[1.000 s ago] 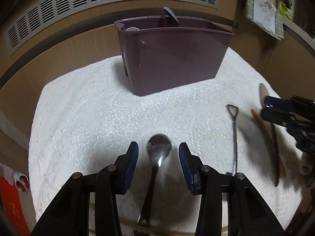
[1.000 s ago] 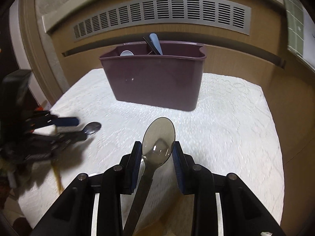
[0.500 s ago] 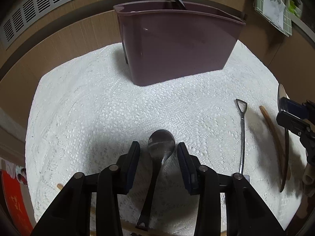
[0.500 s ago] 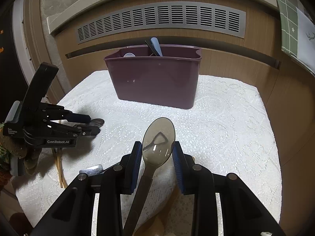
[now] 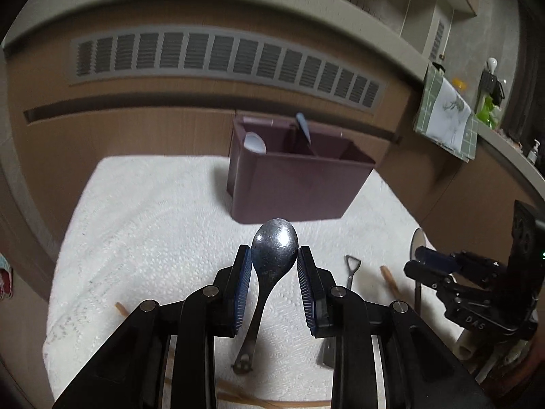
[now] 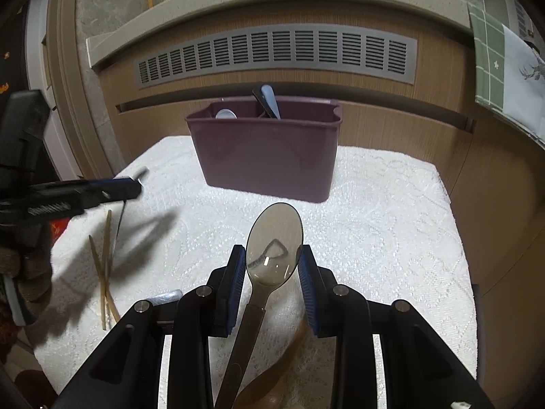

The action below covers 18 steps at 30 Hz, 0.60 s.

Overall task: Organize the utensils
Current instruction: 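Lift both held spoons up over the purple caddy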

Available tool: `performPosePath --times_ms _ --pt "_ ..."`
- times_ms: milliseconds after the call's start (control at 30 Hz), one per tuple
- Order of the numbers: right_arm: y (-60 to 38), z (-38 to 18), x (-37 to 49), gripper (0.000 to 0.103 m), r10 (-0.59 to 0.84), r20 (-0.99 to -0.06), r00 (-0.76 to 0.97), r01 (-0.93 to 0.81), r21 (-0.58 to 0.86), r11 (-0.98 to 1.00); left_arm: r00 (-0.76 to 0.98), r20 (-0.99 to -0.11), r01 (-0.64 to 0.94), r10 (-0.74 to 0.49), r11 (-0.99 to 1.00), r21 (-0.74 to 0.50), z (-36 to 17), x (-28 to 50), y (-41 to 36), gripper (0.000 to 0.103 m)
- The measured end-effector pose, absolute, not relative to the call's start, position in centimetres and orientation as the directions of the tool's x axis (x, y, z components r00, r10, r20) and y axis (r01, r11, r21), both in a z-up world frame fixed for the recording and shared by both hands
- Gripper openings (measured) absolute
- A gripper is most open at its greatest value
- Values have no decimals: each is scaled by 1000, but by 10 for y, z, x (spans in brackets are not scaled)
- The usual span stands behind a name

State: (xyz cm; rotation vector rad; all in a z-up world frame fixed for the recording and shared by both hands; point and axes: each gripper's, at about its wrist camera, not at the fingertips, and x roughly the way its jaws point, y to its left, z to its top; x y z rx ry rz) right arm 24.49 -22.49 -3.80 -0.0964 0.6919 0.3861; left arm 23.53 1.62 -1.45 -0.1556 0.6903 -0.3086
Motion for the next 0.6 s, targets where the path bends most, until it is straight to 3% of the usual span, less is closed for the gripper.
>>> performPosePath --times_ms 500,600 --pt "-222 -21 242 29 306 -608 732 -368 25 930 781 -537 205 -318 943 -261 7 219 23 28" --pt "-224 -6 246 28 309 -570 762 -358 27 933 819 -468 230 -333 937 -264 38 223 18 28"
